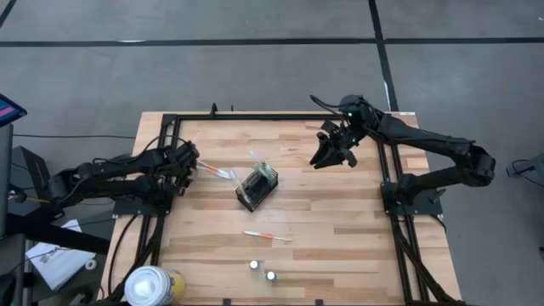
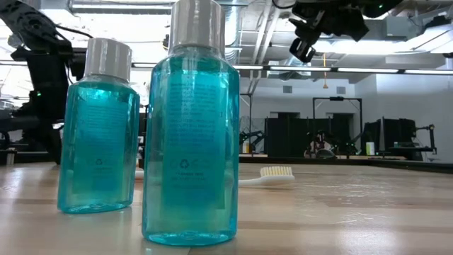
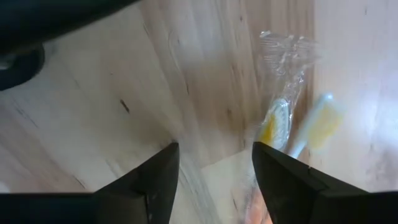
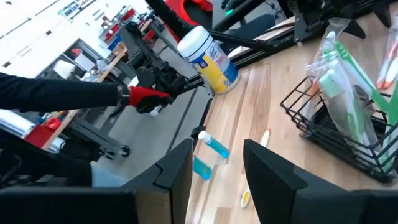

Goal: Pick & Place toothbrushing station
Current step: Put the left orange toothbrush into the wire organizer

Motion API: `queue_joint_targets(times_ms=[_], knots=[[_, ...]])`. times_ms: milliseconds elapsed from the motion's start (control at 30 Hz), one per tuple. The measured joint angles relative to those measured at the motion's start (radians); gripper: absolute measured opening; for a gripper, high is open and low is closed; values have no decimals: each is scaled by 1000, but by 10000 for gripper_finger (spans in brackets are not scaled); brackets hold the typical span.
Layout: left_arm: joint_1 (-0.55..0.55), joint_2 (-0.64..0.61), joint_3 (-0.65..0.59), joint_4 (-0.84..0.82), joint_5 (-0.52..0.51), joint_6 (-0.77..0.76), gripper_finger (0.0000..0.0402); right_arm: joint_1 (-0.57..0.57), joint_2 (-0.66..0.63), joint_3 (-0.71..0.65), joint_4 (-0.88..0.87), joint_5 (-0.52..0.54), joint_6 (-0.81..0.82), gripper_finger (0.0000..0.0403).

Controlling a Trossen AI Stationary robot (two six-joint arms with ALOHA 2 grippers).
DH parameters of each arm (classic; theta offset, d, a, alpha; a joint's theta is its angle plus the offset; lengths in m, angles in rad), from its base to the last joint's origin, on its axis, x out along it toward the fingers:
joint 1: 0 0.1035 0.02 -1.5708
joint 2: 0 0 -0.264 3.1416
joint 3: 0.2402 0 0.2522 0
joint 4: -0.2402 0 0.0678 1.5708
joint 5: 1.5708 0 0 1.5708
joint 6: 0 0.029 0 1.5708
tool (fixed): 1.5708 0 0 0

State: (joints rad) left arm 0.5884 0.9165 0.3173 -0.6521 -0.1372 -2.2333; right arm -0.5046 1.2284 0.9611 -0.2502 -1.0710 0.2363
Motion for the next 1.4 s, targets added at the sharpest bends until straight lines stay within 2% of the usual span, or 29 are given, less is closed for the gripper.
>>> queue_joint_targets(times_ms=[233,400,567,800,1133,1300,1400], knots=[[1,1,59,16,-126,56,188,-35,18,0,119,-31,68,132],[1,2,56,-19,-80,52,188,-51,17,0,177,-54,113,134],[28,2,30,-13,-80,51,188,-55,17,0,173,-62,115,132],[99,1,26,87,-128,135,188,-55,21,0,179,-63,108,134],[219,18,26,92,-48,277,188,-54,37,0,179,-64,112,134],[273,91,27,131,50,376,188,-54,38,0,183,-60,112,132],[283,144,30,167,59,402,188,-54,38,0,184,-59,113,133]])
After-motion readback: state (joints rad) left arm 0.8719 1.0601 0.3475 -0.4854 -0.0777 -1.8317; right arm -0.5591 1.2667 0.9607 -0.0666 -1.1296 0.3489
